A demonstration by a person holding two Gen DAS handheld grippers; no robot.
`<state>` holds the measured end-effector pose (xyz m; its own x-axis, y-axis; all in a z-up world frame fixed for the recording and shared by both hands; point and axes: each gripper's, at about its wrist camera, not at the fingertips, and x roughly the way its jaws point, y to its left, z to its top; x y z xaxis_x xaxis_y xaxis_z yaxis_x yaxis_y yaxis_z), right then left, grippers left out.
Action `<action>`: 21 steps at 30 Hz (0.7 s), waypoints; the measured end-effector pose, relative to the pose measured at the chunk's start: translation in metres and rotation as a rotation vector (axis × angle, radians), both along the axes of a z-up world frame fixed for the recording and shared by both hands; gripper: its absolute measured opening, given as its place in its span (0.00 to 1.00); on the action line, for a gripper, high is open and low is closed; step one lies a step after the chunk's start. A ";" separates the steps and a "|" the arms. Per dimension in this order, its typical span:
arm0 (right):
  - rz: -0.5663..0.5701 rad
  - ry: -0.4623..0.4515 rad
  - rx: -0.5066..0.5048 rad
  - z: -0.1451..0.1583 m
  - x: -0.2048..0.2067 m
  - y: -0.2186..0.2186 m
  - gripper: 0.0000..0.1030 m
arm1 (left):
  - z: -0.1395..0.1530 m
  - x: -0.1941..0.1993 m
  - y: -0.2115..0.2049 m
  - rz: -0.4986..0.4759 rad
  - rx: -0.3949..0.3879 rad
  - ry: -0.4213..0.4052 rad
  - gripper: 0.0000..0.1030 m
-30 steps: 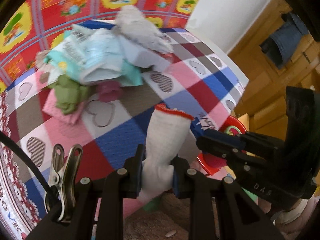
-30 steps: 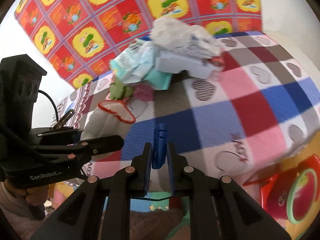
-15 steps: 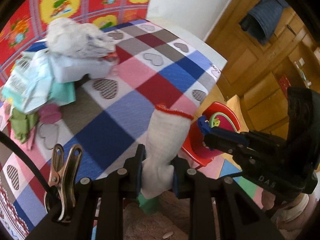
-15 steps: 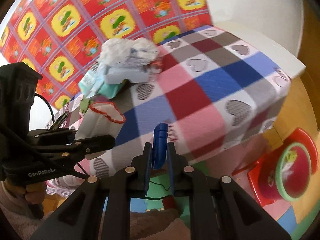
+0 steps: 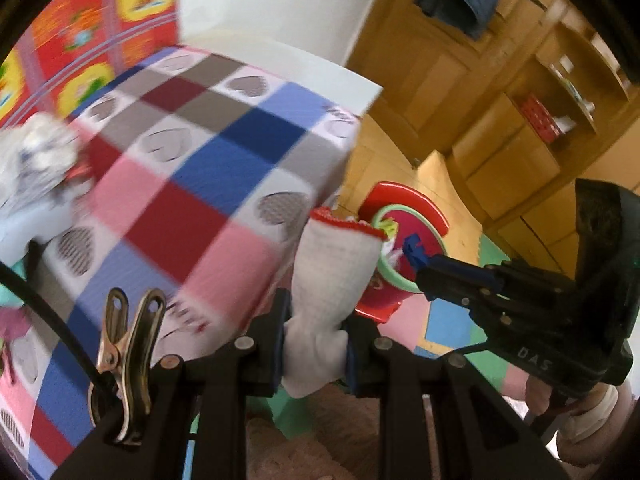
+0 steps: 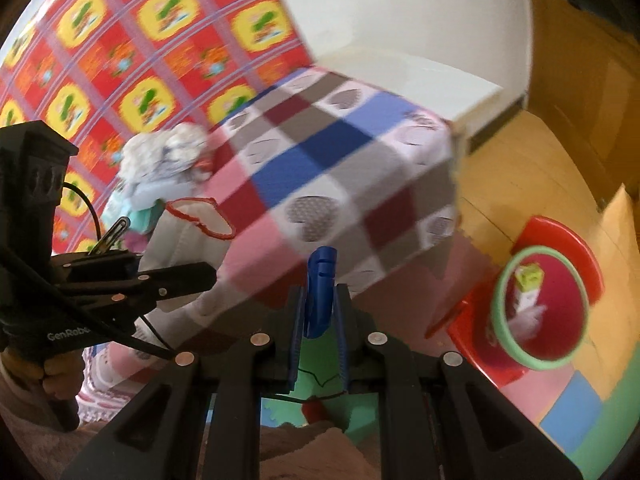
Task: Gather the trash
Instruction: 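Carry the sock in the left gripper and blue clip in the right over the bucket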
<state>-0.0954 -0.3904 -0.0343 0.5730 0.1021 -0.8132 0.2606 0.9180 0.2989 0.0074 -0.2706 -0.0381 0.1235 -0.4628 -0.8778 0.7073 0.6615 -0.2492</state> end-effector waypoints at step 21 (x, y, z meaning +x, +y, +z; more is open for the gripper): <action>-0.335 0.082 0.009 -0.065 -0.095 -0.189 0.15 | -0.069 -0.050 -0.213 -0.254 0.036 0.033 0.24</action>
<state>-0.1909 -0.5796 -0.0992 0.5083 -0.0733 -0.8580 0.5706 0.7749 0.2719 -0.0427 -0.4838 -0.1066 -0.0219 -0.4439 -0.8958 0.8434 0.4729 -0.2549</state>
